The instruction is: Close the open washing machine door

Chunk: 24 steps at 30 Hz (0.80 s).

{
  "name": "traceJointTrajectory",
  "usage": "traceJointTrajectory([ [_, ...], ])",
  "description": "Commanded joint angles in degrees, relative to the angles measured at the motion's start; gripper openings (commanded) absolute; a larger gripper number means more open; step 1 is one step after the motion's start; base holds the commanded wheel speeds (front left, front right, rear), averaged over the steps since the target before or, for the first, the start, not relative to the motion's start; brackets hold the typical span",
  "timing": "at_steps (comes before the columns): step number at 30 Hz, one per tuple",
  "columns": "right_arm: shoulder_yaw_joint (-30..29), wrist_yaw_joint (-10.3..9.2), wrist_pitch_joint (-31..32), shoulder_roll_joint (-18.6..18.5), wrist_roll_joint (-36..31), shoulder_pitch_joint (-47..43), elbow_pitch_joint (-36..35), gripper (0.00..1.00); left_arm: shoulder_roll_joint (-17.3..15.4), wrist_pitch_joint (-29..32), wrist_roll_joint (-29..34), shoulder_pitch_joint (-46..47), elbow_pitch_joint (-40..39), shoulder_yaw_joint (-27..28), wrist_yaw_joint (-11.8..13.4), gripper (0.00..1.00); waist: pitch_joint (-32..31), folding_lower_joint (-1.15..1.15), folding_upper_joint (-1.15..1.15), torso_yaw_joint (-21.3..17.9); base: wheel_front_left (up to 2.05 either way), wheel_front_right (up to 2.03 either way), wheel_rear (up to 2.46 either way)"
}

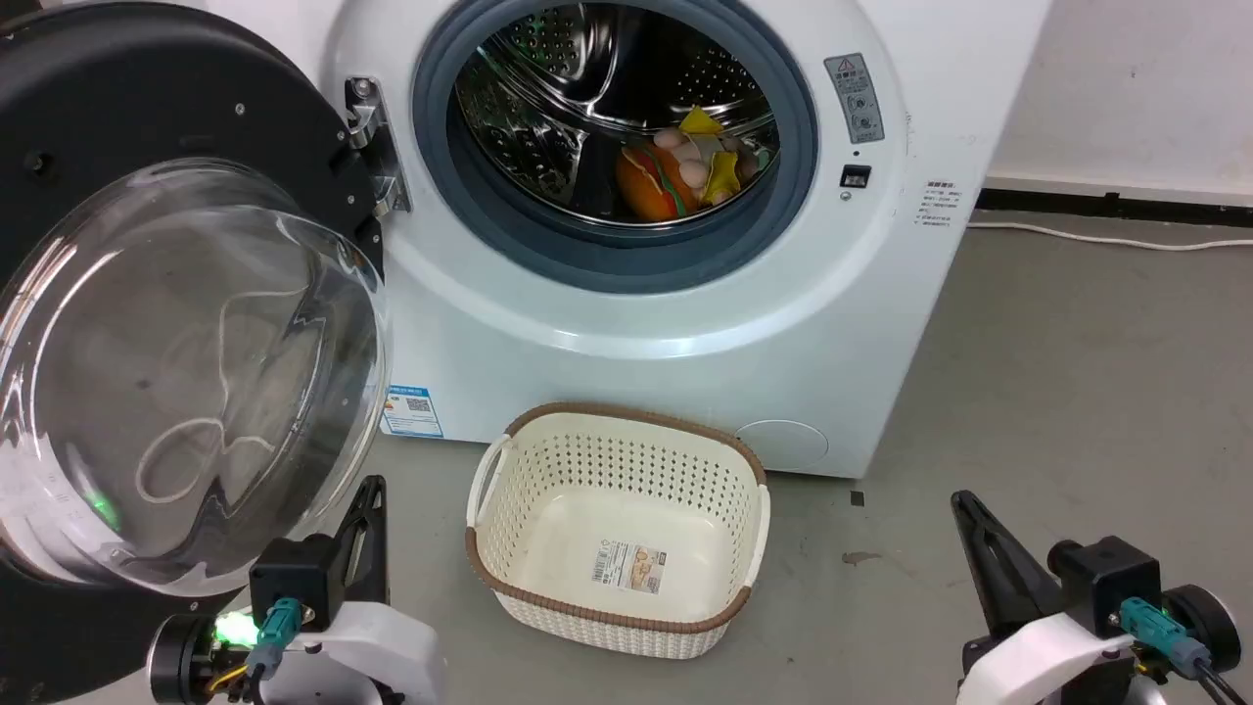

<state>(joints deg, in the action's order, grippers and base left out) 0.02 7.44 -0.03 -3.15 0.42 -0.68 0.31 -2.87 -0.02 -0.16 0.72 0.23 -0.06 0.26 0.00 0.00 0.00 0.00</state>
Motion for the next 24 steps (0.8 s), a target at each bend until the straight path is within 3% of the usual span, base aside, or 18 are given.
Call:
traceJointTrajectory([
  [1, -0.02, 0.05, 0.03, 0.27, -0.42, 0.68, -0.31, 0.0, 0.0, 0.02, 0.16, -0.72, -0.23, 0.06, -0.26, 0.0, 0.0, 0.0, 0.0, 0.0, 0.0, 0.0, 0.0],
  [24, -0.02, 0.05, 0.03, 0.27, -0.42, 0.68, -0.31, 0.0, 0.0, 0.02, 0.16, -0.72, -0.23, 0.06, -0.26, 0.0, 0.0, 0.0, 0.0, 0.0, 0.0, 0.0, 0.0],
])
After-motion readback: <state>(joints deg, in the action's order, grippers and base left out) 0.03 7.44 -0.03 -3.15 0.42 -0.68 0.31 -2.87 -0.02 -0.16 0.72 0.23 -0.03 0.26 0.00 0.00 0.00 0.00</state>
